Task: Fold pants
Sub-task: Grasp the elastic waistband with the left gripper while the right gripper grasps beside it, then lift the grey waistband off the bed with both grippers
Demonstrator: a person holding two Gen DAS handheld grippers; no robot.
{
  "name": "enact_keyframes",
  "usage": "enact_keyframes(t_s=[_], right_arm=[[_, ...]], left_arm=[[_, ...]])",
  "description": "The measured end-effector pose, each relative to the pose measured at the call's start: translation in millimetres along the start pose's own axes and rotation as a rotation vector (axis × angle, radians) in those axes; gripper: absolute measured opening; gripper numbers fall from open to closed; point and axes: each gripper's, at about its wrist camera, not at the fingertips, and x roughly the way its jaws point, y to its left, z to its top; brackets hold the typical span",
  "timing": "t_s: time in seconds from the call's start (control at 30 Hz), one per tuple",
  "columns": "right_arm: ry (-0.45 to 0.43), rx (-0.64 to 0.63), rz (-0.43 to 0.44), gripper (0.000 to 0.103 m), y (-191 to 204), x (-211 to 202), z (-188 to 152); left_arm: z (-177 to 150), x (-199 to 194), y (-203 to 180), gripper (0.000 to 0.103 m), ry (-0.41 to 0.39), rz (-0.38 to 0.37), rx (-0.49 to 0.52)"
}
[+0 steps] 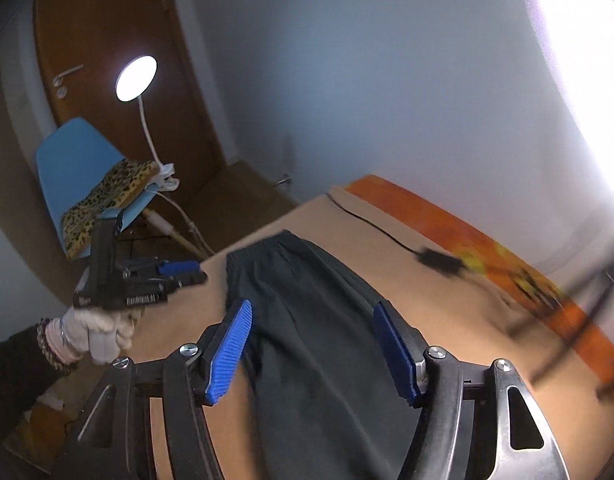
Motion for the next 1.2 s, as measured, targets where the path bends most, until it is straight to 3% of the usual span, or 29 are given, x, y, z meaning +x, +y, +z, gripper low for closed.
enact_keyframes(t_s=[0.17, 0.3, 0.53, 0.6, 0.63, 0.77, 0.83, 1.0, 1.1, 1.2], right_arm=[[0.096, -0.072, 0.029, 0.066, 17, 91, 44], [0.16, -0.046, 0.068, 0.066, 17, 156, 64], [0.264, -0.042, 0.054, 0.063, 24, 236, 70], [0.288, -0.029, 0.059, 0.056, 21, 248, 70], [0.295, -0.022, 0.067, 0.047, 19, 251, 69], [0.302, -0.019, 0.1, 0.019, 18, 256, 65], [0.289, -0.021, 0.112, 0.011, 20, 253, 65], [0.229, -0.06, 0.129, 0.006, 32, 243, 78], [0.235, -0.081, 0.123, 0.006, 39, 253, 85], [0.27, -0.107, 0.093, 0.006, 44, 268, 82]], left_arm=[[5, 19, 8, 0.042, 0.005, 0.017, -0.018], [8, 31, 8, 0.042, 0.019, 0.029, -0.007], [9, 47, 12, 0.042, 0.023, 0.07, -0.023], [7, 50, 10, 0.035, 0.015, 0.081, -0.009], [6, 50, 9, 0.026, 0.01, 0.086, -0.005], [6, 48, 11, 0.021, -0.012, 0.086, -0.017], [6, 43, 11, 0.02, -0.035, 0.093, -0.013], [11, 35, 18, 0.02, -0.056, 0.106, -0.026], [12, 42, 25, 0.021, -0.009, 0.097, -0.04], [10, 40, 29, 0.03, 0.016, 0.077, -0.053]])
